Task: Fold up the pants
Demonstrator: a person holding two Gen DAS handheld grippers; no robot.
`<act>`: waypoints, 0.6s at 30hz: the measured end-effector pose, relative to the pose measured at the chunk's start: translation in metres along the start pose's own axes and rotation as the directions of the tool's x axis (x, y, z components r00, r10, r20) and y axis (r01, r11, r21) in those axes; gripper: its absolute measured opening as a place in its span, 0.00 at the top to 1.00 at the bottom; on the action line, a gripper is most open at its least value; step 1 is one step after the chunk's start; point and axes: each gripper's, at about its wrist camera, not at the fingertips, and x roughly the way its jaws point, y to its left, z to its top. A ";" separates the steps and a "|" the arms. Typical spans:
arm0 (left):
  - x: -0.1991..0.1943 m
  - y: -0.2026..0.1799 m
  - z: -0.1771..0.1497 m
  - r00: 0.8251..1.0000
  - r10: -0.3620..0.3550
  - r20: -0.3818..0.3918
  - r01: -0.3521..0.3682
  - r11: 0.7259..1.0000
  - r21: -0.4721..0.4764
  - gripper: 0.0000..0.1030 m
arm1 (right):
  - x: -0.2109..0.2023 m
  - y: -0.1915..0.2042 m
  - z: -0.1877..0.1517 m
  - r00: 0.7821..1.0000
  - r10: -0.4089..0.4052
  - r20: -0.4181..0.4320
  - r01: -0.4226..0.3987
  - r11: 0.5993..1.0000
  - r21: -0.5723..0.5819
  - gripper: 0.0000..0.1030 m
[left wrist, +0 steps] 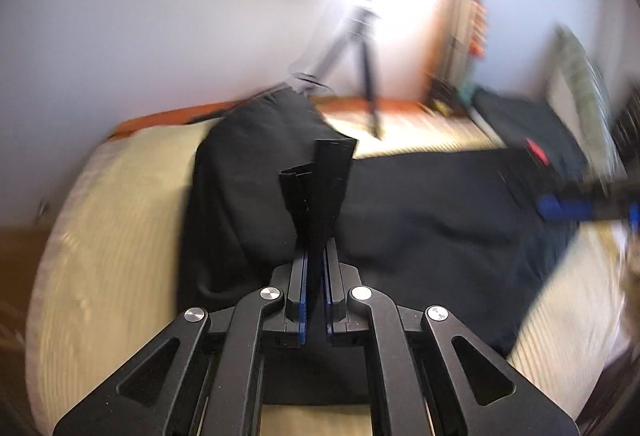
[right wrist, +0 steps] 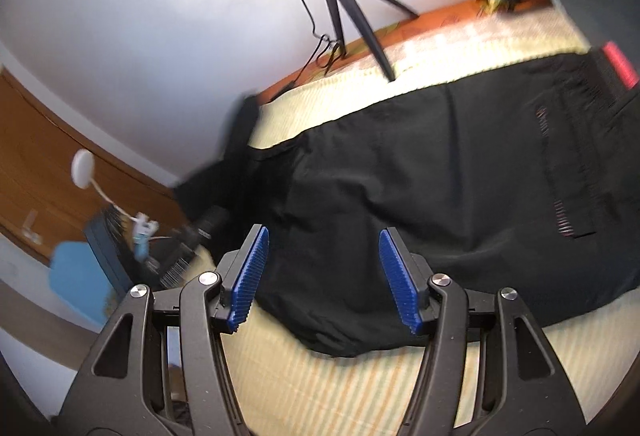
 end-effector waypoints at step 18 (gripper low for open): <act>0.007 -0.102 -0.029 0.979 -0.161 -0.122 0.188 0.949 0.254 0.93 | 0.070 -0.052 0.008 0.987 0.121 -0.106 -0.089 0.960 0.267 0.40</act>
